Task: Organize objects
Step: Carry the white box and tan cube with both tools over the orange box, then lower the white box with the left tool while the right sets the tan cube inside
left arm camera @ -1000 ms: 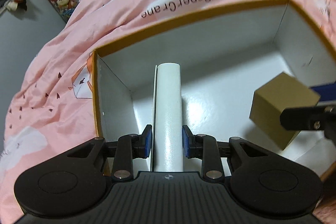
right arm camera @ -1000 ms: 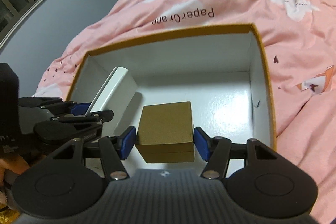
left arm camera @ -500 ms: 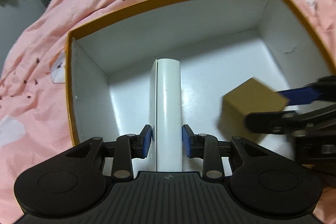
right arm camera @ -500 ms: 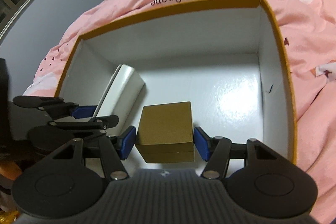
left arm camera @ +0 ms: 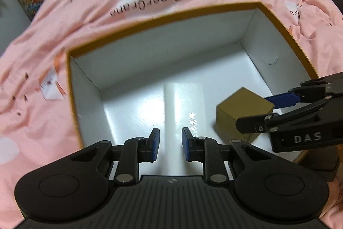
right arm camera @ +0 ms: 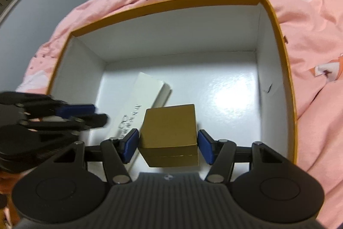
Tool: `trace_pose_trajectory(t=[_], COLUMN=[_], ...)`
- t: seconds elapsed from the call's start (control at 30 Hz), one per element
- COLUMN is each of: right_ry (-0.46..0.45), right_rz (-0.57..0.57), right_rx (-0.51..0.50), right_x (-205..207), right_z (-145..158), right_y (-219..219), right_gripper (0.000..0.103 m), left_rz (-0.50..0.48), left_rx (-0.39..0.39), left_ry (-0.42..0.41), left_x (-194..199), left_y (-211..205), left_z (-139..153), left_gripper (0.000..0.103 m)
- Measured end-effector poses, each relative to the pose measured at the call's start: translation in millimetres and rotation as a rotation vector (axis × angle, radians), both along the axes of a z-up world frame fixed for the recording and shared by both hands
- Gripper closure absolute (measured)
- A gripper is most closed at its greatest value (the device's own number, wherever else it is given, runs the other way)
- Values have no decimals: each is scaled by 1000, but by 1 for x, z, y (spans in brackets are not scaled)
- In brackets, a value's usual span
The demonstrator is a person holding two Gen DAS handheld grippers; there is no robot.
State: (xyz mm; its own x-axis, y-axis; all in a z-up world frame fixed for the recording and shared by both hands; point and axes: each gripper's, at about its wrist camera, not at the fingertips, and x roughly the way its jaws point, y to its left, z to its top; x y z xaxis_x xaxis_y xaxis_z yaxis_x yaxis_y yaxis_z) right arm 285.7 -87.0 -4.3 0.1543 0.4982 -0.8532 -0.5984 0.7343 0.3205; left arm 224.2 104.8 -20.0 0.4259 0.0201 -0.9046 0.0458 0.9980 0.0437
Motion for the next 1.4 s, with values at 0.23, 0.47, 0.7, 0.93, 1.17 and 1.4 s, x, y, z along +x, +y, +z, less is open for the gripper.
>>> trace_pose_trajectory(t=[0.23, 0.47, 0.7, 0.93, 1.17, 1.4], right_ry=[-14, 36, 131, 123, 108, 132], right_rz=[64, 122, 140, 68, -18, -44], right_rx=[-33, -17, -20, 10, 122, 166], right_x=[-5, -10, -16, -1, 22, 31], right_z=[-7, -8, -16, -3, 22, 17], right_y=[28, 56, 73, 65, 76, 106], right_gripper=[41, 41, 41, 42, 42, 42], left_rz=[-19, 1, 16, 41, 144, 178], left_rx=[-45, -51, -68, -85, -37, -80], left_ry=[-49, -82, -111, -180, -173, -95], left_x=[-7, -8, -10, -18, -24, -19], left_y=[19, 37, 50, 59, 78, 89], left_z=[16, 21, 23, 36, 54, 32], left_gripper=[77, 77, 77, 77, 71, 72])
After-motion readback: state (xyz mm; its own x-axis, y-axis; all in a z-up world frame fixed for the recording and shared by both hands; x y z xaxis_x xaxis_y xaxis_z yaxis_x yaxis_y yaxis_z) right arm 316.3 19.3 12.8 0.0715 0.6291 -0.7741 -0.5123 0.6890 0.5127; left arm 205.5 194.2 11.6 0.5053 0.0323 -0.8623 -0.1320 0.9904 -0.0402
